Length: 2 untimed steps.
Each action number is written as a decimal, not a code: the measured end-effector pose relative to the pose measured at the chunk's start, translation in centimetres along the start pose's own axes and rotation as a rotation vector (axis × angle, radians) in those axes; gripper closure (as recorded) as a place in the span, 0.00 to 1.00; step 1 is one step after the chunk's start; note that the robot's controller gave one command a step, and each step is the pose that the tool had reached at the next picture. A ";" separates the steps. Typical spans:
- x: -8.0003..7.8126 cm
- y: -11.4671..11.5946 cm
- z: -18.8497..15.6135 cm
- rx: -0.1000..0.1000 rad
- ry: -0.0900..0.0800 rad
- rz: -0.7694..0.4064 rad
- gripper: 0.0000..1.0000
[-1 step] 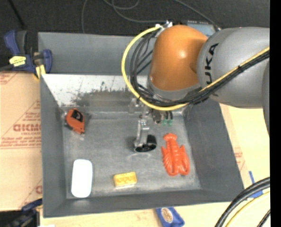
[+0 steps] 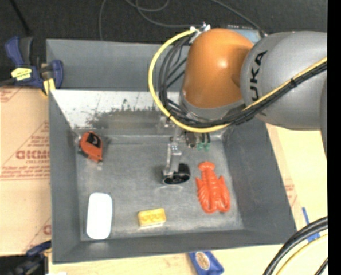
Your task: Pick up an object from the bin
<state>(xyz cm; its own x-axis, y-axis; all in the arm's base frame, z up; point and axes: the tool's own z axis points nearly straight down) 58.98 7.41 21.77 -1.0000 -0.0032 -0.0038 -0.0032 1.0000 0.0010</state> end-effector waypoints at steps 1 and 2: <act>0.7 -3.2 7.2 0.000 -0.004 0.015 0.00; 0.7 -6.9 6.4 0.001 0.000 -0.206 0.00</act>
Offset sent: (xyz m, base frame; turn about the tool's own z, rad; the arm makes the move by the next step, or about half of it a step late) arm -0.0073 -0.0685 -0.0648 -0.2062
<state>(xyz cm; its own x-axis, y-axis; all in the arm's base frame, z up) 58.33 0.49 15.32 -0.9782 -0.2077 -0.0033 -0.2076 0.9782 -0.0011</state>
